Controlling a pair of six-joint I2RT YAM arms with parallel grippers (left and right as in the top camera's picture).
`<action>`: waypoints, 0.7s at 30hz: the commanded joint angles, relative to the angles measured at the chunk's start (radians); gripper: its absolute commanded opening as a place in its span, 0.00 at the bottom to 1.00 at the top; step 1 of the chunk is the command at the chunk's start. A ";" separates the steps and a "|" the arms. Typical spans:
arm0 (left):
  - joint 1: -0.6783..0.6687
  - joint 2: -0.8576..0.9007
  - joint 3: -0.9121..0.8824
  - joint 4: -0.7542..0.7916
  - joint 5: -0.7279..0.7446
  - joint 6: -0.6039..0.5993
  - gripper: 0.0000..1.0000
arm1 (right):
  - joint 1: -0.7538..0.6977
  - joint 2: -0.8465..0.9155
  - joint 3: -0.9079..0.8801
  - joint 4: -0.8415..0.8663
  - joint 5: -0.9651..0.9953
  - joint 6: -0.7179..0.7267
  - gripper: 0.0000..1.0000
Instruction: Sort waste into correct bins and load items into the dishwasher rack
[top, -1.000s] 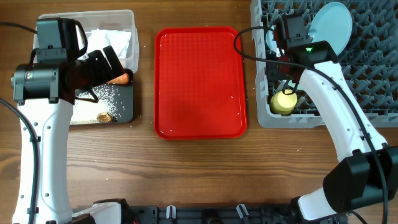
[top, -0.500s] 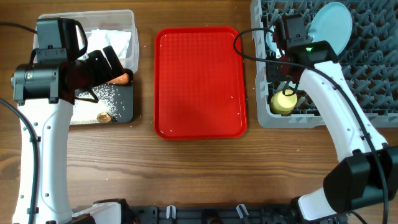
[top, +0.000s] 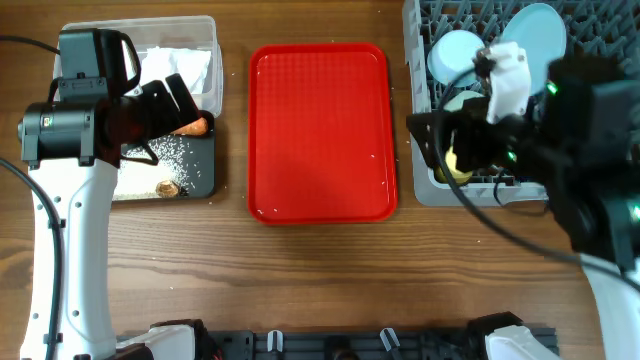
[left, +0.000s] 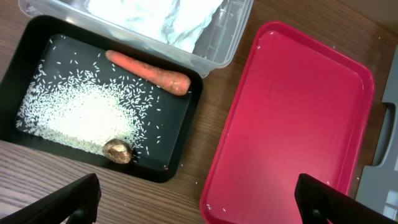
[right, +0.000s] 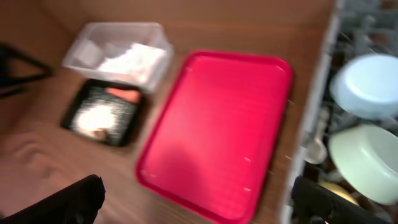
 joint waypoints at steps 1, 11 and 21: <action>0.001 -0.007 0.000 0.000 0.001 -0.012 1.00 | 0.002 -0.021 0.001 -0.014 -0.089 -0.007 1.00; 0.001 -0.007 0.000 0.000 0.001 -0.012 1.00 | 0.011 -0.068 -0.230 0.388 -0.066 -0.241 1.00; 0.001 -0.007 0.000 0.000 0.001 -0.012 1.00 | 0.011 -0.485 -1.024 1.099 -0.026 -0.183 1.00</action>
